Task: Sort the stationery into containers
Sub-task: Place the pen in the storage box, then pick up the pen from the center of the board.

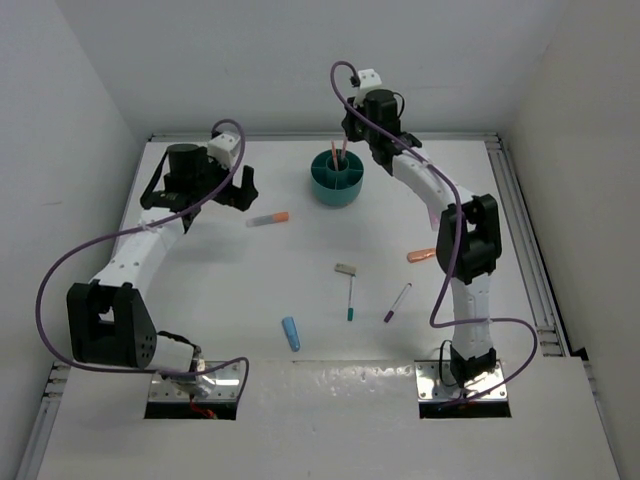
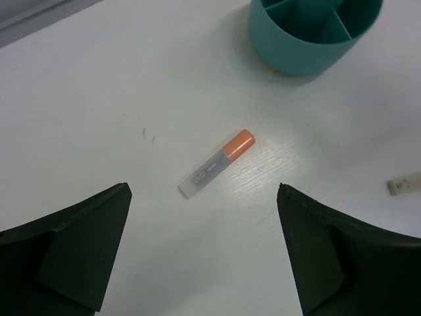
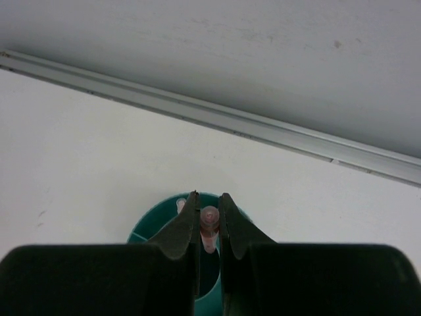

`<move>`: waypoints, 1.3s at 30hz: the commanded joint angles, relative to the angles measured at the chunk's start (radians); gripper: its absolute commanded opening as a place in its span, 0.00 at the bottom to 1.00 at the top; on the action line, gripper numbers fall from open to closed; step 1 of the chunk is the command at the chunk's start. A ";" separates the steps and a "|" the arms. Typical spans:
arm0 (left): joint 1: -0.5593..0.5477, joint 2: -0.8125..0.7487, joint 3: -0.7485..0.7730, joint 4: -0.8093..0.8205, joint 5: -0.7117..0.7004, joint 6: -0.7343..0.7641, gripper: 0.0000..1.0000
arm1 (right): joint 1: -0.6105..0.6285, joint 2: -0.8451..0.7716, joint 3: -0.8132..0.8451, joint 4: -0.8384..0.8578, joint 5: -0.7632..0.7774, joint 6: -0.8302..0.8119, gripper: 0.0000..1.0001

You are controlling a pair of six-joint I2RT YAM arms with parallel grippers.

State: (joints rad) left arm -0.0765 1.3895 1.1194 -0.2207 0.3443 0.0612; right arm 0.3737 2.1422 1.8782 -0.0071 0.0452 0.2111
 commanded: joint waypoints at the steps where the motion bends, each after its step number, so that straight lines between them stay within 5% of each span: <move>1: -0.002 0.009 -0.018 0.026 0.162 0.231 1.00 | 0.005 -0.022 -0.024 0.038 -0.005 0.020 0.00; 5: -0.023 0.118 -0.004 0.031 0.194 0.301 0.98 | 0.017 -0.024 -0.050 0.025 -0.008 0.019 0.22; 6: -0.028 0.147 0.026 0.020 0.196 0.330 0.95 | 0.019 -0.024 -0.057 0.022 -0.008 0.017 0.44; 9: -0.045 0.274 0.121 -0.041 0.242 0.429 0.85 | 0.018 -0.033 -0.057 0.010 -0.021 0.019 0.60; 15: -0.060 0.557 0.342 -0.173 0.252 0.501 0.61 | 0.021 -0.087 -0.021 -0.070 -0.041 0.042 0.63; 30: -0.085 0.772 0.479 -0.379 0.191 0.695 0.64 | -0.054 -0.405 -0.169 -0.287 -0.283 0.117 0.67; 39: -0.115 0.660 0.301 -0.241 0.137 0.663 0.30 | -0.068 -0.481 -0.318 -0.310 -0.315 0.221 0.59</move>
State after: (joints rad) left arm -0.1749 2.1014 1.4792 -0.4721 0.4835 0.7391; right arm 0.3031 1.6859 1.5856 -0.3023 -0.2401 0.3660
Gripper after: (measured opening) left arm 0.338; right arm 0.605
